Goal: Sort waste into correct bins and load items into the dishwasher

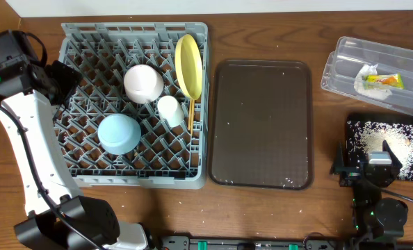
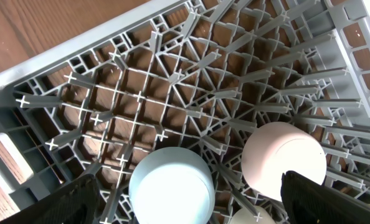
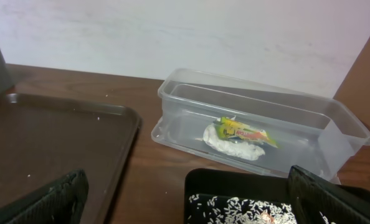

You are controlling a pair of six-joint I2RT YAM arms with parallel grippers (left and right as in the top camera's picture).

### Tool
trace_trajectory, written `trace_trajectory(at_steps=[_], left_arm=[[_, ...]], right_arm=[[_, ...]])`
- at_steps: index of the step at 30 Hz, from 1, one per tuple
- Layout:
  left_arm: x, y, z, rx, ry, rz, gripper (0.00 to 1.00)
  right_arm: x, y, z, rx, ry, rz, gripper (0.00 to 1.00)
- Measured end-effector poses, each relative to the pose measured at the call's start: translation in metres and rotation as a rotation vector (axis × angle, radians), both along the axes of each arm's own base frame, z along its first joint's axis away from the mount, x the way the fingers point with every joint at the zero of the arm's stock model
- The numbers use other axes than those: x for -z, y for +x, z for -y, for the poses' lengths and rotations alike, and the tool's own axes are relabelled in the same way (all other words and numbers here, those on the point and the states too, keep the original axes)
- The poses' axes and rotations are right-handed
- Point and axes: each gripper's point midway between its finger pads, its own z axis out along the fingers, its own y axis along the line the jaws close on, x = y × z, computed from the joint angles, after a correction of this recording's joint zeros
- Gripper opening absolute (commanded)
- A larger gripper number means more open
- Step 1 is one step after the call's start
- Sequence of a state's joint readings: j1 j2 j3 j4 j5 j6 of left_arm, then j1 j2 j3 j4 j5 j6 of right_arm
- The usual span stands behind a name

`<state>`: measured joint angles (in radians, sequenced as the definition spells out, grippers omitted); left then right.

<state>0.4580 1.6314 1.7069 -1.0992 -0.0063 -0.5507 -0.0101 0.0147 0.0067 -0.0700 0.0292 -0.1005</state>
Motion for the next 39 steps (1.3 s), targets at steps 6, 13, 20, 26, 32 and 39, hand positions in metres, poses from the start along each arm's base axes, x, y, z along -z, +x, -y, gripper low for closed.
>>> trace_trajectory(at_steps=[6, 13, 20, 26, 32, 39], left_arm=[[0.0, 0.0, 0.0, 0.0, 0.0, 0.0, 0.93], [0.0, 0.0, 0.0, 0.0, 0.0, 0.0, 0.93], [0.001, -0.003, 0.001, 0.0, -0.006, -0.012, 0.93], [0.008, -0.009, 0.006, 0.006, -0.021, -0.046, 0.94], [0.041, -0.015, 0.022, 0.111, 0.011, -0.059, 0.93], [0.067, -0.029, 0.036, 0.198, 0.137, 0.101, 0.93]], right_arm=[[0.0, 0.0, 0.0, 0.0, 0.005, 0.001, 0.99], [0.0, 0.0, 0.0, 0.0, 0.006, 0.001, 0.99], [0.0, 0.0, 0.0, 0.0, 0.006, 0.001, 0.99], [0.0, 0.0, 0.0, 0.0, 0.006, 0.001, 0.99], [0.0, 0.0, -0.001, -0.003, 0.006, 0.0, 0.99], [0.0, 0.0, -0.001, -0.004, 0.006, 0.0, 0.99]])
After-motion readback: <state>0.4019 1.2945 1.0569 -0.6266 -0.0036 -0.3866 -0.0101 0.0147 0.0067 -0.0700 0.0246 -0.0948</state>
